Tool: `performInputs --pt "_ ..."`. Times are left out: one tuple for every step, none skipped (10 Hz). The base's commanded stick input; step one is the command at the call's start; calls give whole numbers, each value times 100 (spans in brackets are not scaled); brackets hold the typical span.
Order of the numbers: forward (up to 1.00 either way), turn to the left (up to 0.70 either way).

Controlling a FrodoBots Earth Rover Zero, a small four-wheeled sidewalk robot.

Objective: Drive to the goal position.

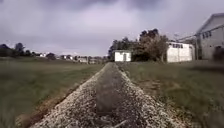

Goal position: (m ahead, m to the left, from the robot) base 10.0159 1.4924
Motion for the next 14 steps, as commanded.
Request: performInputs --pt "65 0" --pt "65 0" --pt "65 0" --pt "65 0" --pt "65 0" --pt "65 0" --pt "65 0" --pt "65 0" --pt "65 0" --pt "65 0" --pt "65 0" --pt "65 0" --pt "65 0" --pt "65 0"
